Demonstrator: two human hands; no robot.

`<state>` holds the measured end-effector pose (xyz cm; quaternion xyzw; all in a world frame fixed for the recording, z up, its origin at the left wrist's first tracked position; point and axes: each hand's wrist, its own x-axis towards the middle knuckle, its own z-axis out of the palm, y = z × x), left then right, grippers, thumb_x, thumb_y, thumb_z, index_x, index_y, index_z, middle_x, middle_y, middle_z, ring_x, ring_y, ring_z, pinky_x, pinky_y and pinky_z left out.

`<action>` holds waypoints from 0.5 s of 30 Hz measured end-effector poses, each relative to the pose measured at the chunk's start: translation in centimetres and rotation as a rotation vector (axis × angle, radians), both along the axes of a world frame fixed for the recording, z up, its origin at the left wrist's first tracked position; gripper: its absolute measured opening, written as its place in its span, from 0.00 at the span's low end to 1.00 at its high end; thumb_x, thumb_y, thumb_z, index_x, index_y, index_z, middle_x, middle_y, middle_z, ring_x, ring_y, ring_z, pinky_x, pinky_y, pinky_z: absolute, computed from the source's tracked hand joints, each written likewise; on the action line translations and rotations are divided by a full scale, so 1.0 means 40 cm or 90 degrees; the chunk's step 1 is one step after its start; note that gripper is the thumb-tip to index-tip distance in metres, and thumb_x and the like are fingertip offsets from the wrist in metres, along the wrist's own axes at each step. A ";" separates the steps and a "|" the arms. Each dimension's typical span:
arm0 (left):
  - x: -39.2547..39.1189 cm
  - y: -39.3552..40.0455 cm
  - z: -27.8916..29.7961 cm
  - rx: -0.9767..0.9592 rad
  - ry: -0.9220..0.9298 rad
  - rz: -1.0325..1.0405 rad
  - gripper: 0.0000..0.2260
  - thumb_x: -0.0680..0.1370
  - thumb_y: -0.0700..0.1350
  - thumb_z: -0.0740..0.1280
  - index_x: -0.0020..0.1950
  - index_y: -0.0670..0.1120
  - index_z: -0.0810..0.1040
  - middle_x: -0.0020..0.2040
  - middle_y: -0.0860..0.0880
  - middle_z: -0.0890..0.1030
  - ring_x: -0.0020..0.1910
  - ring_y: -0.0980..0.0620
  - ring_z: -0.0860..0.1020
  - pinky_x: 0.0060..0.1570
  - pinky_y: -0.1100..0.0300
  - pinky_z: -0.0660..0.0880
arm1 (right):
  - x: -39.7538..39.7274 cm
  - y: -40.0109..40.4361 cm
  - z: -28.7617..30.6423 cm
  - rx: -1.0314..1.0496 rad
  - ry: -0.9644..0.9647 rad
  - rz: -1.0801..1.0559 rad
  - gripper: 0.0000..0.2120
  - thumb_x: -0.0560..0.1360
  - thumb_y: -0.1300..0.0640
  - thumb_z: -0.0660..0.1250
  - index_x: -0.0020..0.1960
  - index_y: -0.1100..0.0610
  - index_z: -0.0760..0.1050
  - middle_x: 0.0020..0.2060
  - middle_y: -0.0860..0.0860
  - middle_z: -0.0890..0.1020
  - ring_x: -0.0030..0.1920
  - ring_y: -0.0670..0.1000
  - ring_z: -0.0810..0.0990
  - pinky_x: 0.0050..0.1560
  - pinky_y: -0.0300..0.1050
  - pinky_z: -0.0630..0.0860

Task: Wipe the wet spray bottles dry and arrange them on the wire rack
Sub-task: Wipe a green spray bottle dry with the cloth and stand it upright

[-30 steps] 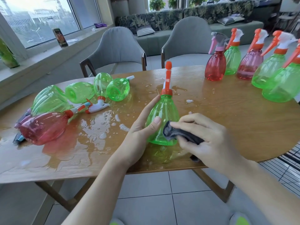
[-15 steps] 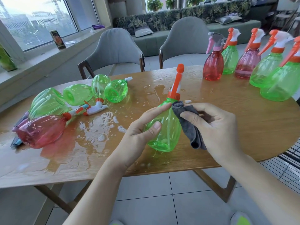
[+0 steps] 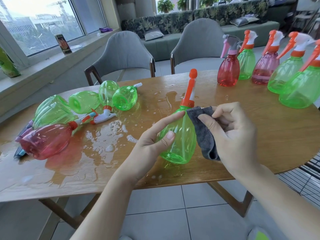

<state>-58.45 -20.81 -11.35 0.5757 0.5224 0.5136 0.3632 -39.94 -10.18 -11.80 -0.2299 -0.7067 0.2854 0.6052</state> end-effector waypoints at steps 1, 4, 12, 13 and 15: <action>0.001 0.000 0.000 0.001 0.007 0.002 0.20 0.85 0.50 0.64 0.77 0.61 0.76 0.79 0.58 0.74 0.81 0.56 0.66 0.81 0.40 0.61 | -0.001 0.002 -0.005 0.032 -0.010 -0.014 0.06 0.78 0.55 0.74 0.49 0.50 0.76 0.39 0.44 0.83 0.41 0.45 0.83 0.44 0.43 0.80; 0.001 -0.002 -0.001 0.006 0.013 0.005 0.20 0.85 0.50 0.64 0.77 0.62 0.76 0.79 0.59 0.73 0.82 0.57 0.65 0.81 0.40 0.62 | 0.001 0.011 -0.011 0.095 -0.026 -0.042 0.06 0.79 0.56 0.73 0.53 0.57 0.85 0.48 0.47 0.86 0.49 0.46 0.86 0.50 0.46 0.82; 0.001 -0.004 -0.008 0.023 -0.003 0.019 0.20 0.83 0.55 0.65 0.77 0.63 0.75 0.79 0.60 0.73 0.82 0.55 0.66 0.80 0.36 0.62 | -0.008 -0.001 -0.025 0.030 -0.023 0.026 0.17 0.74 0.52 0.77 0.60 0.58 0.83 0.58 0.48 0.84 0.59 0.45 0.84 0.59 0.42 0.81; 0.002 -0.001 -0.010 0.025 -0.012 0.026 0.20 0.83 0.56 0.65 0.77 0.62 0.75 0.79 0.58 0.73 0.82 0.53 0.67 0.80 0.35 0.63 | -0.006 -0.006 -0.029 0.017 -0.014 0.042 0.17 0.73 0.53 0.77 0.60 0.58 0.82 0.58 0.47 0.84 0.59 0.44 0.84 0.59 0.41 0.81; 0.005 0.005 -0.016 0.027 -0.050 0.047 0.20 0.85 0.57 0.66 0.77 0.61 0.74 0.79 0.55 0.74 0.81 0.47 0.68 0.79 0.33 0.63 | 0.000 -0.022 -0.042 0.027 -0.031 0.061 0.15 0.74 0.56 0.77 0.59 0.58 0.83 0.58 0.48 0.84 0.58 0.45 0.84 0.58 0.42 0.81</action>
